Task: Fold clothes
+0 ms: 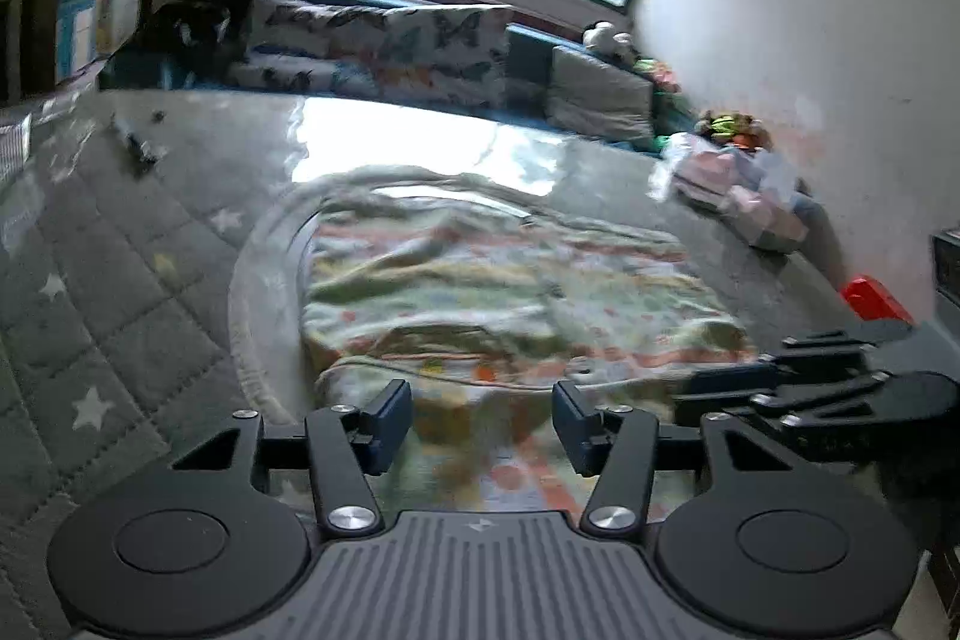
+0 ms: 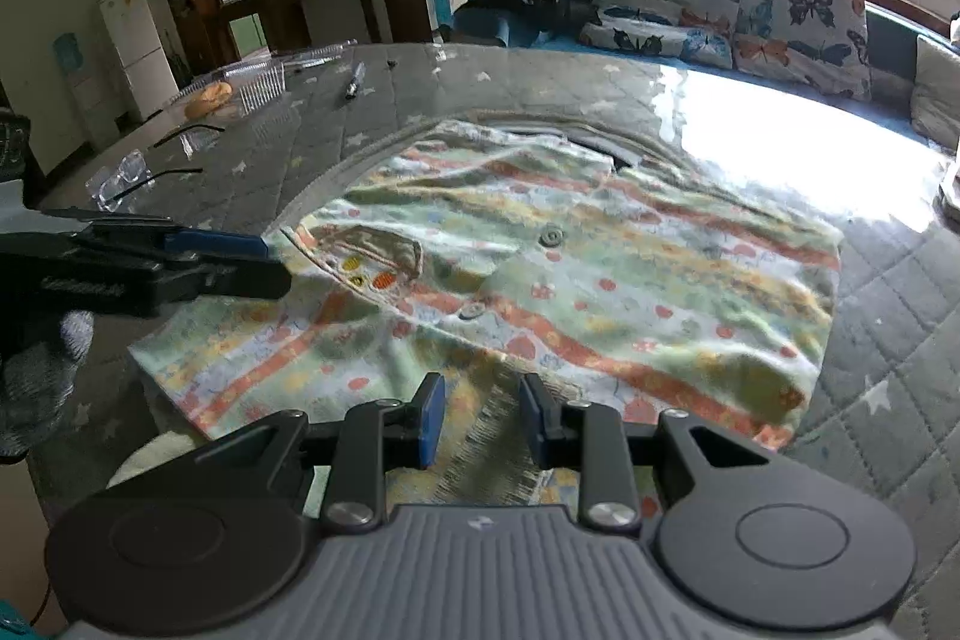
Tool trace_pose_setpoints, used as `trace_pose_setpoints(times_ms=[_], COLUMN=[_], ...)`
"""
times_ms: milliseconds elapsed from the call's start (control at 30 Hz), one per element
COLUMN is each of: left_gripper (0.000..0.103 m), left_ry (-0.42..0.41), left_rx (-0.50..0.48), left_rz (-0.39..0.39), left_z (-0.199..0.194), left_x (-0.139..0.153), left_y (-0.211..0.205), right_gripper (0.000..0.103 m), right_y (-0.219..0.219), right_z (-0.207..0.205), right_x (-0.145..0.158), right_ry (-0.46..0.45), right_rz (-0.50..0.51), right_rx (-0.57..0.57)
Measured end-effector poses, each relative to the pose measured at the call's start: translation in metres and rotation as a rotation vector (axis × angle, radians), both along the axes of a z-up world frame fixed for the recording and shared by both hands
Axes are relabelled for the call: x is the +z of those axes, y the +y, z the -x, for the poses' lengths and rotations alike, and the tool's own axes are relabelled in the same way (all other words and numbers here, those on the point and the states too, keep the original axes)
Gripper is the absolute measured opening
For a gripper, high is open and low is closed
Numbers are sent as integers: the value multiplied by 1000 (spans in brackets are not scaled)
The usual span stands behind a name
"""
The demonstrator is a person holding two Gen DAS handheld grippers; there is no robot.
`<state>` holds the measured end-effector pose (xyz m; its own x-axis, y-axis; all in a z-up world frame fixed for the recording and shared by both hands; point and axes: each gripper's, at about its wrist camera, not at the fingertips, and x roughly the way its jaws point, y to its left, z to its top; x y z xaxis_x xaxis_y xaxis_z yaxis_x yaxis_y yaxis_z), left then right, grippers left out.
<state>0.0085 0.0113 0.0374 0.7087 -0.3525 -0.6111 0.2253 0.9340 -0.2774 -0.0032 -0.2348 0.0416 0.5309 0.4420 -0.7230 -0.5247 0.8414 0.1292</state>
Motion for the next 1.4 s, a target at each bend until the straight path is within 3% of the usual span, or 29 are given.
trace_pose_setpoints(times_ms=[167, 367, 533, 1000, 1233, 1400], left_gripper=[45, 44, 45, 53, 69, 68], left_ry=[27, -19, -1, -22, -32, 66], left_rx=[43, 40, 23, -107, -96, -107], left_rz=[-27, -37, -110, -191, -184, -157], left_z=[-4, 1, -5, 51, 87, 98], left_x=[-12, 3, -5, 7, 25, 22], left_y=[14, 10, -2, -32, -30, -33], right_gripper=[27, 27, 27, 27, 27, 31], right_y=[0, 2, 3, -3, -7, -10], right_z=[-2, -3, -5, 42, 50, 55], right_x=[-8, -4, -10, -3, -2, 6], right_ry=[12, -8, 6, -39, -43, -67], right_rz=[2, 3, 22, 134, 136, 121], right_rx=[4, 10, 19, 142, 150, 145])
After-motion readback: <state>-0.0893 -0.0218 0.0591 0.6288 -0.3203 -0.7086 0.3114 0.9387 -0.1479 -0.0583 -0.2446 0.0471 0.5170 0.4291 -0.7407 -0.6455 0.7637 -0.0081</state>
